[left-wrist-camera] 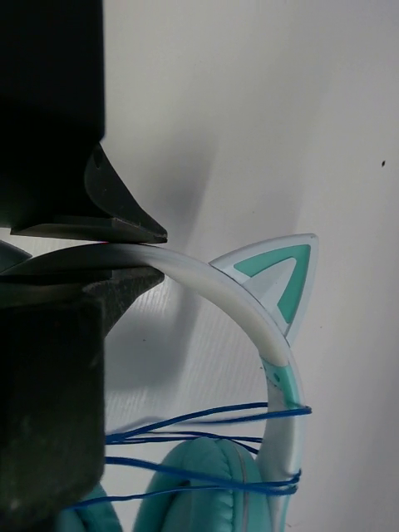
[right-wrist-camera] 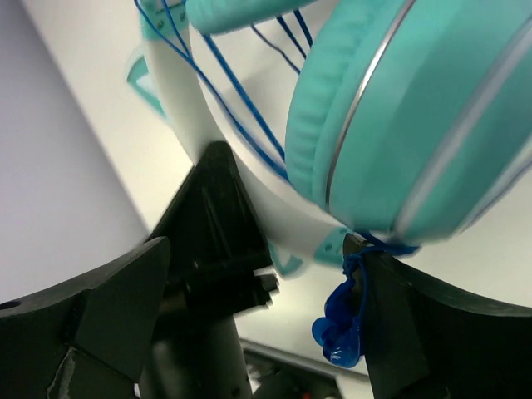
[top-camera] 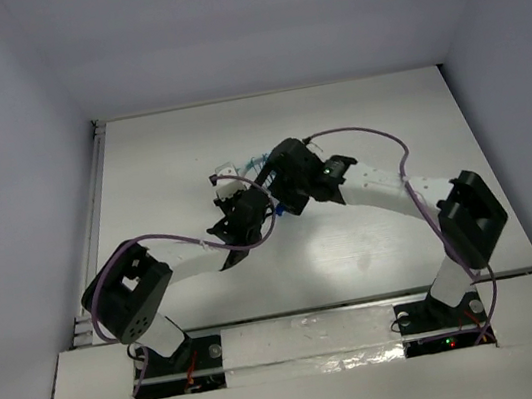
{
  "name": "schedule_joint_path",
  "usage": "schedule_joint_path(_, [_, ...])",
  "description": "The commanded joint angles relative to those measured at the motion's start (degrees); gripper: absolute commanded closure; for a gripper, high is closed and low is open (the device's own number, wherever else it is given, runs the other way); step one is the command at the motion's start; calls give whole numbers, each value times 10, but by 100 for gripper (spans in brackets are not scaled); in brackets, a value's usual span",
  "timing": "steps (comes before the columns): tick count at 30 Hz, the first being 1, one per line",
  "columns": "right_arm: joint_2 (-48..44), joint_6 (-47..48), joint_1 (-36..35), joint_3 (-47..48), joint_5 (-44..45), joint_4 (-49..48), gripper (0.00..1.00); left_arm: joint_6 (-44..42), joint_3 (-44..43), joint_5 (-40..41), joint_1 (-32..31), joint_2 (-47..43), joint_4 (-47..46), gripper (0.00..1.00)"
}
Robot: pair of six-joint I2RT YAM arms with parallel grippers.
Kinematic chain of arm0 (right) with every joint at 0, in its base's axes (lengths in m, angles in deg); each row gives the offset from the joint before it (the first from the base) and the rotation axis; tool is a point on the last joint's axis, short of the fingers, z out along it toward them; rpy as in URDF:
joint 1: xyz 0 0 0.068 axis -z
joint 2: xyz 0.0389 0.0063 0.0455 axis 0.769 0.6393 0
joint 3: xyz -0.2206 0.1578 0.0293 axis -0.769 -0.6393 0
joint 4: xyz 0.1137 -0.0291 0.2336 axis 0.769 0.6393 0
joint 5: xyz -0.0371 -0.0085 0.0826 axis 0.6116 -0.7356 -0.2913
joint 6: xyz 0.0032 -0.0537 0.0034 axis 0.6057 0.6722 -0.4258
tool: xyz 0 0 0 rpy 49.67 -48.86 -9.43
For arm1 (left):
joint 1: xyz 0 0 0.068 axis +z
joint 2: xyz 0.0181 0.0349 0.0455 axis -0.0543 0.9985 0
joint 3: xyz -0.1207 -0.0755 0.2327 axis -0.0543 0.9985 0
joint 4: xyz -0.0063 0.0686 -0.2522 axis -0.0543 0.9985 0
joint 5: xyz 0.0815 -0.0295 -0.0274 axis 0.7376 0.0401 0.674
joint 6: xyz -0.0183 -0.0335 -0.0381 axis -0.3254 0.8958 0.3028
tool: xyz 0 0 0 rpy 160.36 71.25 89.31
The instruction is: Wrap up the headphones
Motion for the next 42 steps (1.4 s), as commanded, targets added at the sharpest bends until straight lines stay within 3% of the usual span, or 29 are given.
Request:
schedule_joint_path(1, [61,91,-6,140,75,160,10,2,-16,-4,-5,-24,-4,100])
schedule_joint_path(4, [67,69,-11,140,30,136,5,4,-33,-8,-5,-11,5,100])
schedule_joint_path(6, [111,52,2,147,-61,107,0,5,-39,-5,-10,-4,8,100])
schedule_joint_path(9, [181,73,-5,289,-59,203,0,2,-38,5,-10,3,8,100])
schedule_joint_path(12, [199,68,-5,321,-56,227,0,1,-26,4,-10,-6,2,100])
schedule_joint_path(18, [-16,57,-11,90,6,95,1,-20,-15,-44,-4,-31,-3,100])
schedule_joint_path(22, [-95,70,-11,43,5,76,0,-29,-27,-91,3,-12,5,100])
schedule_joint_path(25, [-93,63,-11,33,-25,49,1,-14,-24,-120,3,-8,11,100])
schedule_joint_path(26, [-87,59,-11,29,-31,45,5,-10,-22,-145,3,-11,10,100])
schedule_joint_path(27, [-86,55,-11,19,-31,13,27,-2,-22,-155,3,-11,10,100])
schedule_joint_path(28, [-86,41,-11,-1,-14,1,42,5,-22,-164,3,-12,15,100])
schedule_joint_path(29, [-83,39,-11,0,1,-2,49,8,-21,-177,3,-14,15,100])
schedule_joint_path(33, [-46,69,-11,64,67,67,56,18,-5,-198,3,-29,13,100])
schedule_joint_path(35, [-43,76,-11,82,98,70,55,14,-3,-201,3,-33,18,100])
schedule_joint_path(39, [-45,93,-4,104,139,84,34,1,-4,-208,3,-37,33,100])
schedule_joint_path(42, [-52,110,12,102,196,105,28,0,9,-215,3,-55,30,100])
